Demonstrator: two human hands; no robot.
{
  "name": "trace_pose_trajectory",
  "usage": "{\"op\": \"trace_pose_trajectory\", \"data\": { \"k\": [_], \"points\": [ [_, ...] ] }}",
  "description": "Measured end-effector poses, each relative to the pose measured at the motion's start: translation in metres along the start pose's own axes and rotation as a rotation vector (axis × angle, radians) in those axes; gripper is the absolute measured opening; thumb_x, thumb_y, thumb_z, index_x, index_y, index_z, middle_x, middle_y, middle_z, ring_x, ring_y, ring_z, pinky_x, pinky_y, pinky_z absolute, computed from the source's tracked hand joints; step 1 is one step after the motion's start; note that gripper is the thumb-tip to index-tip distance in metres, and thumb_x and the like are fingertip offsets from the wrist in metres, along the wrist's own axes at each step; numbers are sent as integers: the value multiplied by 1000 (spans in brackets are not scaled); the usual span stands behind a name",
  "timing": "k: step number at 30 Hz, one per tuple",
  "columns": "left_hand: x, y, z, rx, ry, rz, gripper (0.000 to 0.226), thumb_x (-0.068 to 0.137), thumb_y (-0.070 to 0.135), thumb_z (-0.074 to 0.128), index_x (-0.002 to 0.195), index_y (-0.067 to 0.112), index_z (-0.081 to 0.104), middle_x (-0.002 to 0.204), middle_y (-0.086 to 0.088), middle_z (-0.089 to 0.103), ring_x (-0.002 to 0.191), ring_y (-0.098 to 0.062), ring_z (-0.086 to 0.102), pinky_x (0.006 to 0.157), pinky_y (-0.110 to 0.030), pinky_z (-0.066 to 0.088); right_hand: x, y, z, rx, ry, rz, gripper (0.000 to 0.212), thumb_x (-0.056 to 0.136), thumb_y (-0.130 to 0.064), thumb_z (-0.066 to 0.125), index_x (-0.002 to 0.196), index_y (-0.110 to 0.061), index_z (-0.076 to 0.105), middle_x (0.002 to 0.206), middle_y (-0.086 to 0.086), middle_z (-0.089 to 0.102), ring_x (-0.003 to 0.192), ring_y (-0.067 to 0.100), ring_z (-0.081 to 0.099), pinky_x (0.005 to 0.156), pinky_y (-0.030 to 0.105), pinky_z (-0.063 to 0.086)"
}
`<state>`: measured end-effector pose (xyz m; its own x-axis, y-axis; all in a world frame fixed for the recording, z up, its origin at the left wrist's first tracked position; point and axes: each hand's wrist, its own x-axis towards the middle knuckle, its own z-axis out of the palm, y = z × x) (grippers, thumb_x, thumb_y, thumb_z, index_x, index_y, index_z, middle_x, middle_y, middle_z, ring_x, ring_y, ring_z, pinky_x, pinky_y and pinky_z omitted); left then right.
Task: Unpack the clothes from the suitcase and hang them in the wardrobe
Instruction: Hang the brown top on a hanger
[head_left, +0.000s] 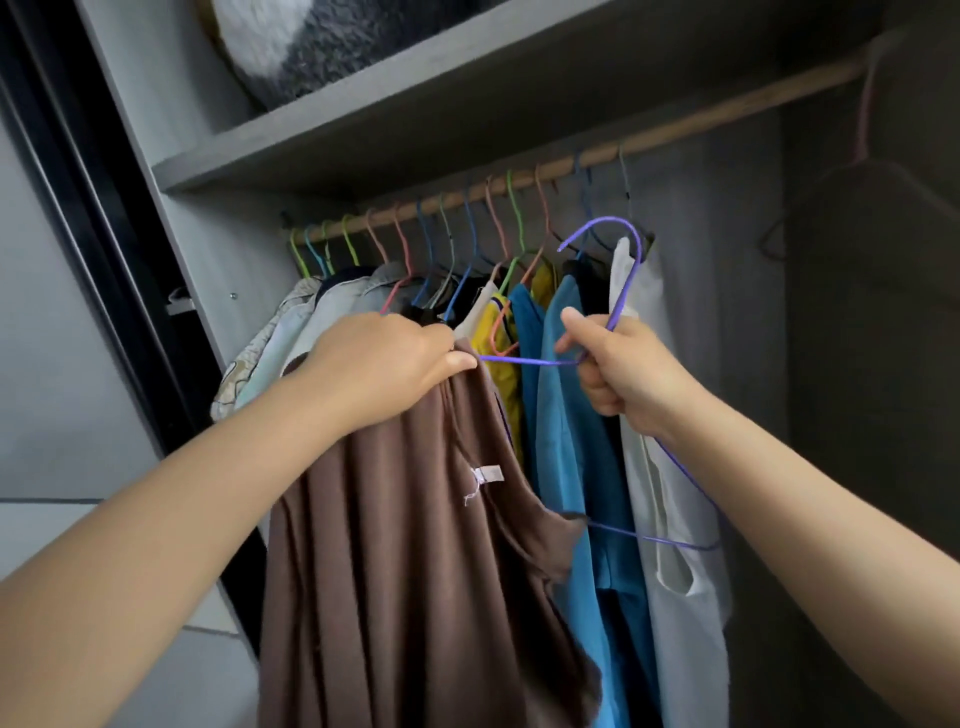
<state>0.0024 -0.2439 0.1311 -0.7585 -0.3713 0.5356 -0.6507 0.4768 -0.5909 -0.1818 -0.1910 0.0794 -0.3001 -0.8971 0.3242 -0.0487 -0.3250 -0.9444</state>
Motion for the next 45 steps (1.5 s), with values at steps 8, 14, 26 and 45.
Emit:
{"op": "trace_pose_trajectory", "data": {
  "k": [8, 14, 26, 45],
  "points": [
    [5, 21, 18, 20, 352, 115, 47, 79, 40, 37, 50, 8, 57, 33, -6, 49, 24, -28, 46, 32, -15, 28, 0, 3, 15, 104, 33, 34, 56, 92, -59, 13, 77, -16, 45, 31, -7, 24, 26, 6, 17, 33, 10, 16],
    [12, 57, 18, 29, 360, 32, 49, 77, 42, 35, 43, 13, 56, 31, -3, 47, 22, -25, 45, 32, -14, 30, 1, 12, 6, 67, 140, -21, 66, 92, -58, 3, 84, -11, 48, 47, 4, 31, 27, 6, 24, 36, 11, 20],
    [29, 53, 9, -9, 329, -185, 57, 92, 50, 33, 79, 4, 64, 70, -19, 66, 67, -35, 65, 48, -31, 33, -12, 8, -31, -841, 415, -905, 39, 83, -38, 51, 71, -1, 54, 71, 13, 50, 69, 19, 46, 60, 23, 27],
    [18, 7, 16, -442, 178, -405, 58, 94, 48, 33, 50, 11, 30, 52, -3, 36, 67, -25, 42, 57, -33, 28, -33, 33, -67, -902, -473, -121, 19, 89, -29, 55, 96, -13, 63, 81, -9, 60, 70, -5, 53, 66, 13, 40]
  ]
}}
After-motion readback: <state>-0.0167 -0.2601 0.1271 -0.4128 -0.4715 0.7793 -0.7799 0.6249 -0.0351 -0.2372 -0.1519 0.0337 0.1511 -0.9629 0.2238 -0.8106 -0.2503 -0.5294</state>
